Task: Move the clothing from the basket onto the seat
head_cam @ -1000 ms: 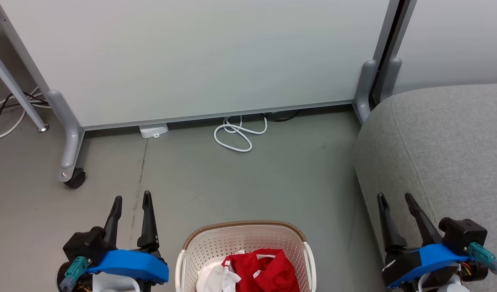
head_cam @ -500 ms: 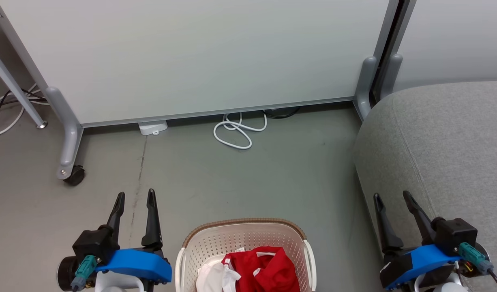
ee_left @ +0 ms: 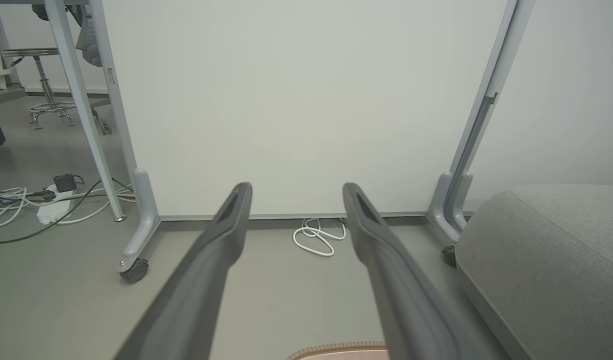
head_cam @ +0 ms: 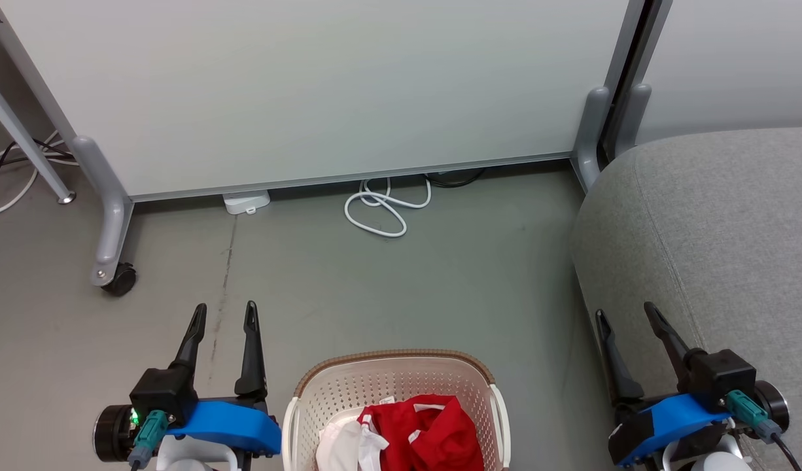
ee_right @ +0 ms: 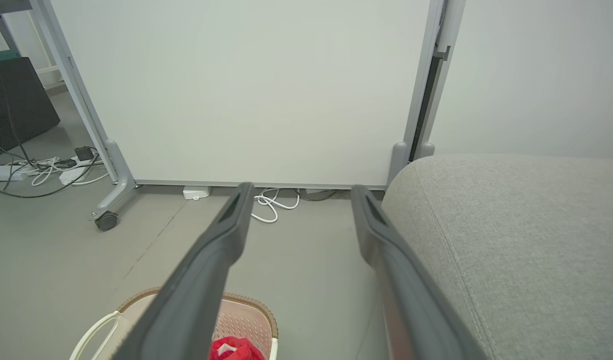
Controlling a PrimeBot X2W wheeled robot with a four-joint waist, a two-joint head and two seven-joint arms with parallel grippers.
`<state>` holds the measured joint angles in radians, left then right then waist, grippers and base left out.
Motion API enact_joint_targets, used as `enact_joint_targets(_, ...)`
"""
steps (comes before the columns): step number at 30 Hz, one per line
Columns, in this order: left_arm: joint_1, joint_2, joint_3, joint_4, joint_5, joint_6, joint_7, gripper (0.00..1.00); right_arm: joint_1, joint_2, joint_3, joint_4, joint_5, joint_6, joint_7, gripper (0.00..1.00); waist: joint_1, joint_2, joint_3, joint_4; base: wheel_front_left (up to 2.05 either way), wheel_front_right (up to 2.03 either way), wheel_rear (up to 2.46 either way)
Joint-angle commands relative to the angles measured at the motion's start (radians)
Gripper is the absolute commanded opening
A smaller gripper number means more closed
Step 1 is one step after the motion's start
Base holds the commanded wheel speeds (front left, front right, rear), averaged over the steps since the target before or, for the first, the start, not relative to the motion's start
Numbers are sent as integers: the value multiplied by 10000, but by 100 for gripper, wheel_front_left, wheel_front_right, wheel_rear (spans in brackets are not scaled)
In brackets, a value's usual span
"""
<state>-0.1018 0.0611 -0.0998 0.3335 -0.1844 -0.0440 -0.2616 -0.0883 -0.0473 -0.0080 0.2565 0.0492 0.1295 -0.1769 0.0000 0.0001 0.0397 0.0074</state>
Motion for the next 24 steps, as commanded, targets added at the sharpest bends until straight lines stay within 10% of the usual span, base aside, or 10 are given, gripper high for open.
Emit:
enact_joint_targets(1,-130,14,17,15,15,21,-52,100,-66,-56,10,6,7,22,-31,100,0,-1,-3,-6,0,0,0)
enact_joint_targets(24,-624,-29,-87,1291,-486,-233,31,100,-604,-51,684,-215,276,21,-279,100,0,-1,1140,-1116,0,0,0)
